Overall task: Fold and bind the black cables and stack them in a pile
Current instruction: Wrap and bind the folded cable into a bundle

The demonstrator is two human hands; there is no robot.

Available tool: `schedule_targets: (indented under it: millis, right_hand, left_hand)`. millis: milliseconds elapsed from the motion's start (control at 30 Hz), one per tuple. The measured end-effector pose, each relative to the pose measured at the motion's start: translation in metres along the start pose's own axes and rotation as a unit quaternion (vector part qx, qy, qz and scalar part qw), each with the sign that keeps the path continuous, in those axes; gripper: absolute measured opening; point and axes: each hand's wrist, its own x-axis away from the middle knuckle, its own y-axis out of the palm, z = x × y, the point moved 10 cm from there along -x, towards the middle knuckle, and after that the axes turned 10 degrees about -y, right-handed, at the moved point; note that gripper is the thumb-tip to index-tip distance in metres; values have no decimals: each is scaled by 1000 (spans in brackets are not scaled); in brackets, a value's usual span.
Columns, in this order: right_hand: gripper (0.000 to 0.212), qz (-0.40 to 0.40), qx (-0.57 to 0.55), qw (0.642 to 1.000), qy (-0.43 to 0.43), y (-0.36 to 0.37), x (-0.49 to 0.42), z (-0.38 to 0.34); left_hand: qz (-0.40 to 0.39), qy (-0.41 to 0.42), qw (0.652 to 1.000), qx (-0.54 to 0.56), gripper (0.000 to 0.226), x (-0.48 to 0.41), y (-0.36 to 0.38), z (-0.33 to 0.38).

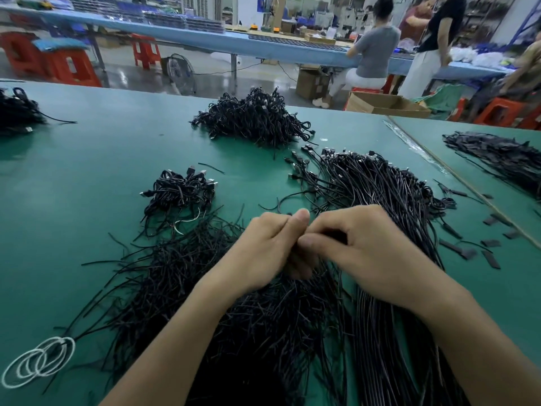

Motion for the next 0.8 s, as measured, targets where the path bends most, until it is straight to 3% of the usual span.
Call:
schedule_targets:
  millis: [167,267,333,467,667,733,800]
  right_hand:
    - [11,73,-130,989,5,-21,3,9]
    - [14,55,-239,970,-4,-12,3,7]
    - [13,40,-267,963,-13,-7,2,5]
    - [14,58,-223,973,-3,-7,-1,10]
    - [13,114,-142,983,2,-12,-5,16]
    - [12,140,-130,982,-4,-12,-7,13]
    - [11,158,-127,979,-12,-11,-10,10]
  left_hand:
    - [-130,-68,987,59,61,7,21,-7]
    - [-249,-94,946,186,52,19,31,-2]
    - [-280,-104,929,217,51,23,35,-2]
    - [-226,-110,946,204,52,16,28,-7]
    - [-24,-67,991,109,57,-2,-2,-12]
    - [-38,-85,980,174,41,-3,0,-15]
    - [-129,-129,948,262,44,1,18,-17]
